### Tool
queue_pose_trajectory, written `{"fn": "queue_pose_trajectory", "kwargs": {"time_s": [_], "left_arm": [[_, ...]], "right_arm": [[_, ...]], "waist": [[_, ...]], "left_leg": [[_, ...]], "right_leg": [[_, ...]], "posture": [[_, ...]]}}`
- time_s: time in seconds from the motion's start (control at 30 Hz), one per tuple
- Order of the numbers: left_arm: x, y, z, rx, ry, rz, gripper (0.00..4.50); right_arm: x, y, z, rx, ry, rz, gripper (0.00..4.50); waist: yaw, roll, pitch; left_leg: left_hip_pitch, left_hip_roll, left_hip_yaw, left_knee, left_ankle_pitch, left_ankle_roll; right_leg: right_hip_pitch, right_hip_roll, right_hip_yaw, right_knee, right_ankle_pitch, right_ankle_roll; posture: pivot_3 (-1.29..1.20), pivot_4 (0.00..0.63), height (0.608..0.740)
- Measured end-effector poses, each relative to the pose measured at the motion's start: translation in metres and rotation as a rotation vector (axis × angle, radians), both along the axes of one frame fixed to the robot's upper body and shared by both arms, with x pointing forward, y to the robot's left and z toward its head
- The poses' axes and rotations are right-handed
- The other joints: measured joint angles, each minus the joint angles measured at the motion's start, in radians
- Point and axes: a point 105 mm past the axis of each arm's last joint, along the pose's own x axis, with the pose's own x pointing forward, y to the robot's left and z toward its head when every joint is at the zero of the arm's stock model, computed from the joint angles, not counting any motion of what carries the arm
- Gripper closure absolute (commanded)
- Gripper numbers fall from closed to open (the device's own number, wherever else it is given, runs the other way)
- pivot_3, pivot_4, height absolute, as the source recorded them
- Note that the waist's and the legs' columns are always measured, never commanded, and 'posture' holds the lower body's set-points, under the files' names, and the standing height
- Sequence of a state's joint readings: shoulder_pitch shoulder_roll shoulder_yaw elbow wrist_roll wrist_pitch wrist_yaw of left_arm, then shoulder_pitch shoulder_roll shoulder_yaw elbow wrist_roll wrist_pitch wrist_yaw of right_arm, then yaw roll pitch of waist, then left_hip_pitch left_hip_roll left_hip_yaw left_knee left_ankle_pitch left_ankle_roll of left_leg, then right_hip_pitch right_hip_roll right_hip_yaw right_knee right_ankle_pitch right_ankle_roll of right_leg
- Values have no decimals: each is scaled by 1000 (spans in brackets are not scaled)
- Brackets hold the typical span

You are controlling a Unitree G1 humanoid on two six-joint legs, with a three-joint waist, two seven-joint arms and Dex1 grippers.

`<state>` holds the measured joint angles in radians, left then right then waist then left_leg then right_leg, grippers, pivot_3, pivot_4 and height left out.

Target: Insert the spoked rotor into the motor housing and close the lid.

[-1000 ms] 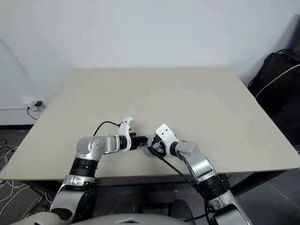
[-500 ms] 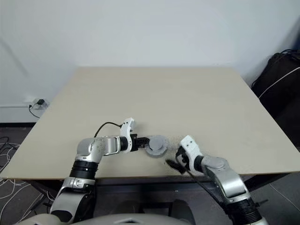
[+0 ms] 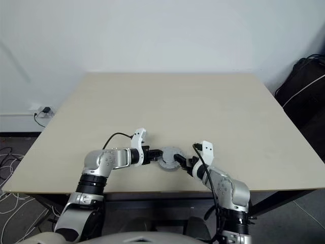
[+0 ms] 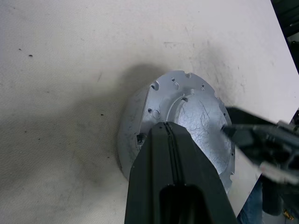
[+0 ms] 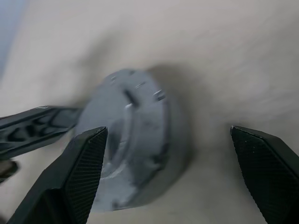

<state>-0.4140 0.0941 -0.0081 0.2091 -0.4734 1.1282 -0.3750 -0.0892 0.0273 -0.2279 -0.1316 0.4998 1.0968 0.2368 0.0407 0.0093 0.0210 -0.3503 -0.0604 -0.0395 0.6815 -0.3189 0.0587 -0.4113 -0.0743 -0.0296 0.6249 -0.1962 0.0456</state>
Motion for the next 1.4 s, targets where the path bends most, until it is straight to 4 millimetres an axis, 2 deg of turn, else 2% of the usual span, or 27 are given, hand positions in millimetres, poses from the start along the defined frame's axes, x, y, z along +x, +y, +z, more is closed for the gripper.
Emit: {"fn": "queue_pose_trajectory", "kwargs": {"time_s": [0.17, 0.53, 0.97, 1.07, 1.33, 1.4], "left_arm": [[0, 2, 0, 5, -3, 0, 4500], [0, 3, 0, 8, -7, 6, 4500], [1, 6, 1, 11, -13, 15, 4500], [1, 6, 1, 12, -14, 17, 4500], [3, 13, -1, 41, -17, 33, 4500], [3, 12, 0, 39, -18, 33, 4500]], "right_arm": [[-3, 10, 2, 115, 59, 19, 36], [-8, 11, 0, 348, 170, -15, 36], [-15, 19, 3, 416, 214, 20, 36], [-14, 17, 4, 425, 207, 3, 620], [-17, 18, 5, 450, 212, 3, 3236], [-19, 19, 4, 460, 220, 10, 3310]], "waist": [[-3, 0, 0], [-14, 2, -1], [-28, 3, 0], [-28, 3, 0], [-27, 3, 0], [-28, 3, 0]], "left_leg": [[0, 0, 0, 0, 0, 0], [0, 0, 0, -1, 0, 0], [0, 0, 0, -2, 0, 0], [0, 0, 0, -2, 0, 0], [0, 0, 0, -2, 0, 0], [0, 0, 0, -2, 0, 0]], "right_leg": [[0, 0, 0, 0, 0, 0], [0, 1, 0, 0, 0, 0], [-1, 0, 0, 0, -1, 0], [-1, 0, 0, 0, -1, 0], [-1, 0, 0, 0, -1, 1], [-1, 0, 0, 0, -1, 1]], "posture": [[0, 0, 740], [0, 0, 740], [0, 0, 740], [0, 0, 740], [0, 0, 740], [0, 0, 740]]}}
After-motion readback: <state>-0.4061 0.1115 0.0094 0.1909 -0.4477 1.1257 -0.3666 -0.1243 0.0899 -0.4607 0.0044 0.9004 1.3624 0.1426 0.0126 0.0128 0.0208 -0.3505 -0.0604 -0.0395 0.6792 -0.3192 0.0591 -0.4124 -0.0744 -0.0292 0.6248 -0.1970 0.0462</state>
